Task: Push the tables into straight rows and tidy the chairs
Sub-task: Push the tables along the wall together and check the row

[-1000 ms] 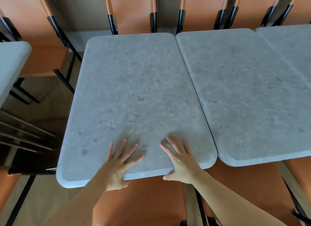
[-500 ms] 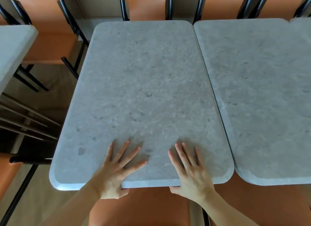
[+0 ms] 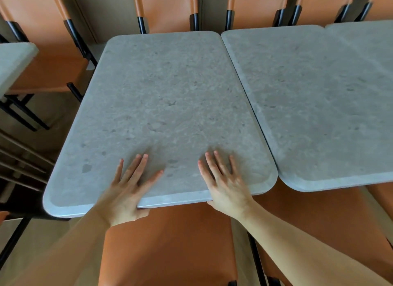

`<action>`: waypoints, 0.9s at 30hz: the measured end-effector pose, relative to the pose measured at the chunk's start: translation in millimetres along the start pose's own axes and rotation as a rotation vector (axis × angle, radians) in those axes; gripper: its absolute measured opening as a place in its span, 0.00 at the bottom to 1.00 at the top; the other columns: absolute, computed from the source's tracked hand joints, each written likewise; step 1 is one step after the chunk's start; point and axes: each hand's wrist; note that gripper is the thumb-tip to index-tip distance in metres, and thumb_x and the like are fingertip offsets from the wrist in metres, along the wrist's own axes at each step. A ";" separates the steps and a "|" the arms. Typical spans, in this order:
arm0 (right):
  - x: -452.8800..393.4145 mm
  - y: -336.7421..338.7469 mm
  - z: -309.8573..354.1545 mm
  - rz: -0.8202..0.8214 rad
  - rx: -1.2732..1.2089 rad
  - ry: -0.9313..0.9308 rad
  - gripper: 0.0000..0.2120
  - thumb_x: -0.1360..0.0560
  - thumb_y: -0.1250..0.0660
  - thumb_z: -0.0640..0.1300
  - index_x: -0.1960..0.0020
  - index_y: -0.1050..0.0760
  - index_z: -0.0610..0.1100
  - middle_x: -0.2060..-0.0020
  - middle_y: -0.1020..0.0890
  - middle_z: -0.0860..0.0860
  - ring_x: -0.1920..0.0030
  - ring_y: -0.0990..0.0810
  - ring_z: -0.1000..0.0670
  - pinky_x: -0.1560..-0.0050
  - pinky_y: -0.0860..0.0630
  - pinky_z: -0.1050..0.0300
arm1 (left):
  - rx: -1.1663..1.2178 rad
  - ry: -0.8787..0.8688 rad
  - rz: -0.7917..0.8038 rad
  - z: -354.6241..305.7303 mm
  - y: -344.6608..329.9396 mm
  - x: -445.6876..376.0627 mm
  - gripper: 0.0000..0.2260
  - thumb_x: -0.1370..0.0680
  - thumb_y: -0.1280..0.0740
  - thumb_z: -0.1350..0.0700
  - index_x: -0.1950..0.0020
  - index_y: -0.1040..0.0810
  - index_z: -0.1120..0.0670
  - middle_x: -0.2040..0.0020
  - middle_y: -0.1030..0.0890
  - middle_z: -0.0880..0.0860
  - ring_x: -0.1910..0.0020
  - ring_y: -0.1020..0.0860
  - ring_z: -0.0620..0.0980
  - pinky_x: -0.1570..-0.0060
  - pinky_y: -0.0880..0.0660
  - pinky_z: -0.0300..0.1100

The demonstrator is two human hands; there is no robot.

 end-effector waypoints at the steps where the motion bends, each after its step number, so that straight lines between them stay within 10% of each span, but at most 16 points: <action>1: 0.6 -1.3 2.7 -0.008 0.010 -0.018 0.56 0.44 0.16 0.54 0.23 0.37 0.38 0.25 0.34 0.36 0.24 0.36 0.34 0.32 0.34 0.27 | 0.018 0.050 -0.020 -3.5 -2.6 3.4 0.66 0.47 0.15 0.41 0.17 0.50 0.46 0.20 0.43 0.67 0.22 0.41 0.68 0.29 0.42 0.71; 13: 3.1 -0.7 40.1 0.044 0.098 -0.293 0.55 0.52 0.16 0.41 0.26 0.29 0.40 0.32 0.24 0.38 0.33 0.22 0.37 0.41 0.25 0.27 | -0.089 0.281 -0.028 -19.8 -22.4 9.4 0.61 0.51 0.20 0.72 0.20 0.41 0.57 0.27 0.31 0.67 0.32 0.31 0.77 0.46 0.28 0.77; 17: 9.2 9.7 43.4 0.036 0.040 -0.265 0.54 0.32 0.23 0.37 0.19 0.56 0.40 0.20 0.48 0.36 0.21 0.45 0.34 0.29 0.43 0.24 | -0.140 0.370 0.003 -29.3 -26.7 6.7 0.49 0.49 0.21 0.74 0.28 0.31 0.68 0.32 0.26 0.70 0.39 0.27 0.80 0.53 0.27 0.77; 27: 21.5 11.9 51.1 0.059 0.043 -0.303 0.53 0.28 0.26 0.37 0.19 0.63 0.41 0.20 0.54 0.37 0.20 0.52 0.34 0.26 0.48 0.25 | -0.160 0.487 -0.063 -46.8 -17.9 9.6 0.39 0.26 0.31 0.63 0.18 0.47 0.58 0.20 0.42 0.57 0.24 0.41 0.66 0.32 0.34 0.64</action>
Point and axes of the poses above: each hand's wrist, its own x-axis away from the middle knuckle, its own y-axis out of the back of the hand, z = x × y
